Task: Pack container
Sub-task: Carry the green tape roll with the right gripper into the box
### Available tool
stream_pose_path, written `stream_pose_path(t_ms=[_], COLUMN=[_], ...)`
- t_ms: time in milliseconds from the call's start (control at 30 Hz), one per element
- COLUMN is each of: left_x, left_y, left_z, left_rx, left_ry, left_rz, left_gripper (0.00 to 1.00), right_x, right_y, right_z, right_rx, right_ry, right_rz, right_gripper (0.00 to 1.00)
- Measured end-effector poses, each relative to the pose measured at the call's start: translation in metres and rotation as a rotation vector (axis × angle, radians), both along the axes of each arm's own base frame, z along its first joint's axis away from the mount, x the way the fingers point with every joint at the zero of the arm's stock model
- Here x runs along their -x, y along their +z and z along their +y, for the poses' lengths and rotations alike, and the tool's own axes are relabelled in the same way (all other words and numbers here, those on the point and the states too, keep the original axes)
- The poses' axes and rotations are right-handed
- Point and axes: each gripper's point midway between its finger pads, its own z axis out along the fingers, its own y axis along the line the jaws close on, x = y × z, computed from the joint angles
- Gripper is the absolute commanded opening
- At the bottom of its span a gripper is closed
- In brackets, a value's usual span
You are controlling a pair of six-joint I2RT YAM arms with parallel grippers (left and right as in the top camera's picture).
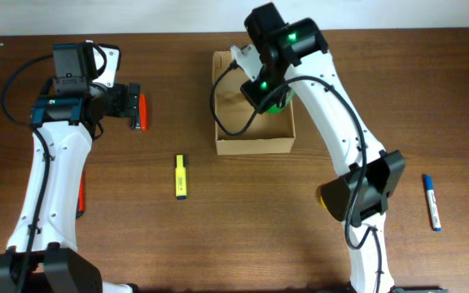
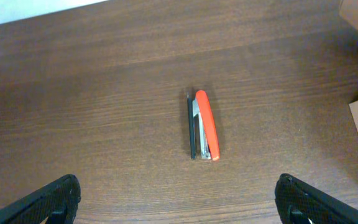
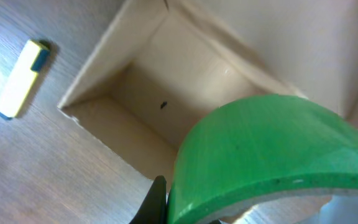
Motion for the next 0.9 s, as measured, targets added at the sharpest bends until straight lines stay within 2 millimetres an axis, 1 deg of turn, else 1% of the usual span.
stream_pose_path(t_ms=[167,267,433,500,900], left_x=[0.001,0.001,0.001,0.001,0.001], left_y=[0.0,0.0,0.0,0.0,-0.001], left_z=[0.0,0.0,0.0,0.0,0.0], left_rx=[-0.001,-0.001,-0.001,-0.001,-0.001], left_ry=[-0.001,-0.001,-0.001,-0.001,-0.001], left_rz=[0.003,0.003,0.003,0.003,0.008], left_gripper=[1.0,1.0,0.99,1.0,0.99], right_x=[0.0,-0.001,0.0,-0.001,-0.017], right_y=[-0.018,-0.025,-0.032,-0.032,-0.03], right_z=[0.0,0.0,-0.001,0.0,0.01], right_rx=[0.011,0.017,0.024,0.024,-0.008], right_ry=[0.001,0.0,0.0,0.002,0.005], right_rz=[0.021,0.025,0.033,0.031,-0.038], right_gripper=[0.04,0.04,0.04,0.04,0.04])
